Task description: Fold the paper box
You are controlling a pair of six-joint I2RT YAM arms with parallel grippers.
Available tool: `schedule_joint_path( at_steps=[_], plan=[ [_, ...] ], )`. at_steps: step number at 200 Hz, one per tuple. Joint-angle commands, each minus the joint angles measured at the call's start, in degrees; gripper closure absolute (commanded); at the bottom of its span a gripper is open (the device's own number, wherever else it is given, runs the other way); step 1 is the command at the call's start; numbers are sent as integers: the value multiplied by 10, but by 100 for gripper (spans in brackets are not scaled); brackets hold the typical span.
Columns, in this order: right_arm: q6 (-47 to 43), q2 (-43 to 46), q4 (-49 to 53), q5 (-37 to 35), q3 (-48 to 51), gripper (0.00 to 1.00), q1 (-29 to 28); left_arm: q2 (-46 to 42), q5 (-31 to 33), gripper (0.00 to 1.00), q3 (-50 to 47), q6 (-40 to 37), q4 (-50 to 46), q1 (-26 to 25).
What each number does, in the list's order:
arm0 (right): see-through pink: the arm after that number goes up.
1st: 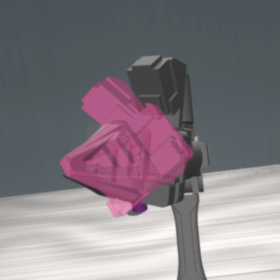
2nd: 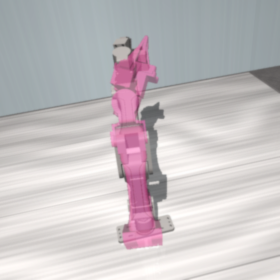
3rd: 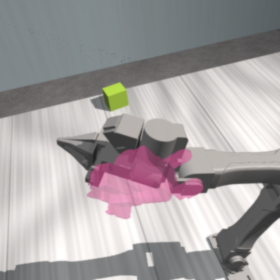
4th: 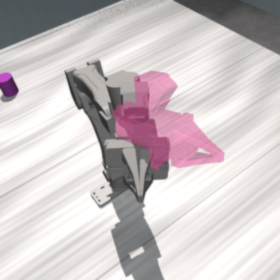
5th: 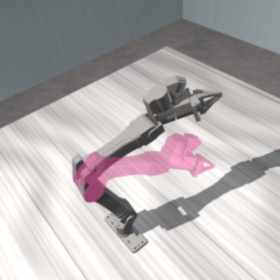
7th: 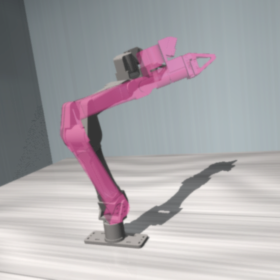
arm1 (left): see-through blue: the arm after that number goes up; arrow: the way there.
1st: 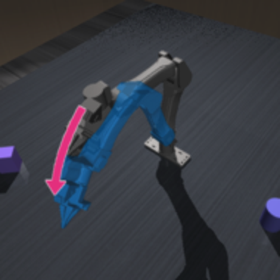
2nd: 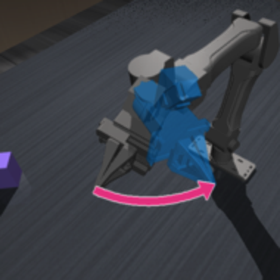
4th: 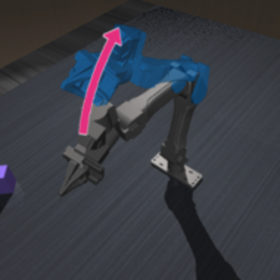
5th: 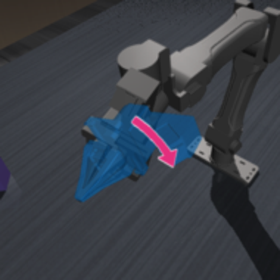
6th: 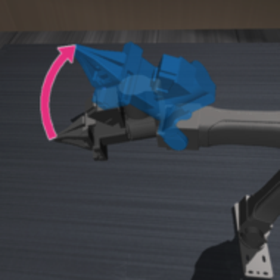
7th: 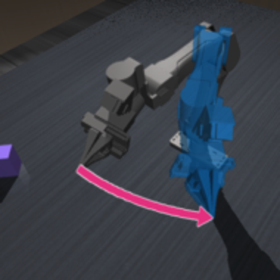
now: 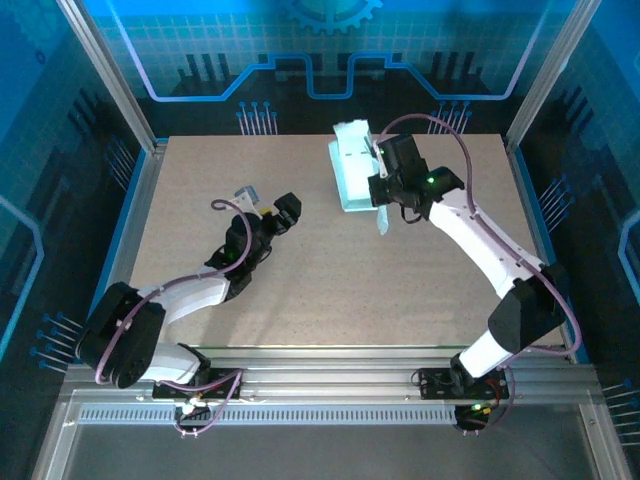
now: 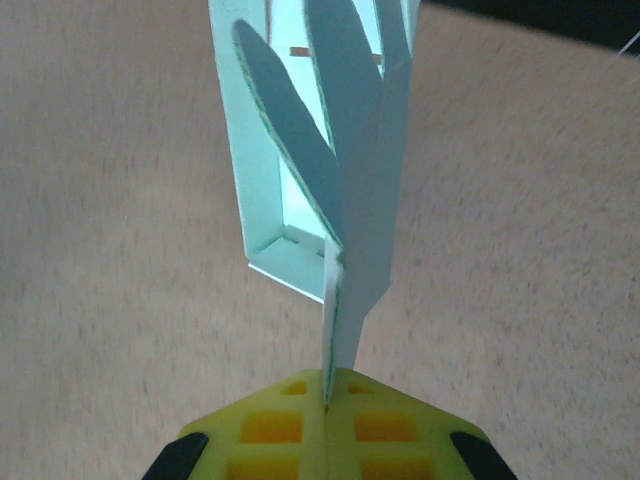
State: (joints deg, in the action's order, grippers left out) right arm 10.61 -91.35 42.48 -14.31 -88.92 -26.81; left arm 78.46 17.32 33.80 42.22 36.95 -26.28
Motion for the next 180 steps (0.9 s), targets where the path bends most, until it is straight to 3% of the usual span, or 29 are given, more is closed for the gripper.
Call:
schedule_joint_path(
  at_steps=[1,37,72,117,150,162,180],
  plan=[
    [-77,-40,199,99,-73,100,30,-21,-33,1,7,-102,-89,21],
    [-97,-67,257,150,-114,100,72,-29,-56,1,5,-121,-122,43],
    [-109,-73,270,255,-126,100,110,-21,-68,1,9,-128,-138,48],
    [-116,-110,312,185,-153,99,107,10,-96,1,27,-123,-154,59],
    [-107,-138,314,144,-169,98,97,44,-132,1,99,-104,-270,62],
    [-108,-156,321,138,-184,92,92,62,-135,1,138,-89,-333,60],
    [-109,-183,329,125,-208,68,83,85,-143,1,167,-77,-361,57]
  ],
)
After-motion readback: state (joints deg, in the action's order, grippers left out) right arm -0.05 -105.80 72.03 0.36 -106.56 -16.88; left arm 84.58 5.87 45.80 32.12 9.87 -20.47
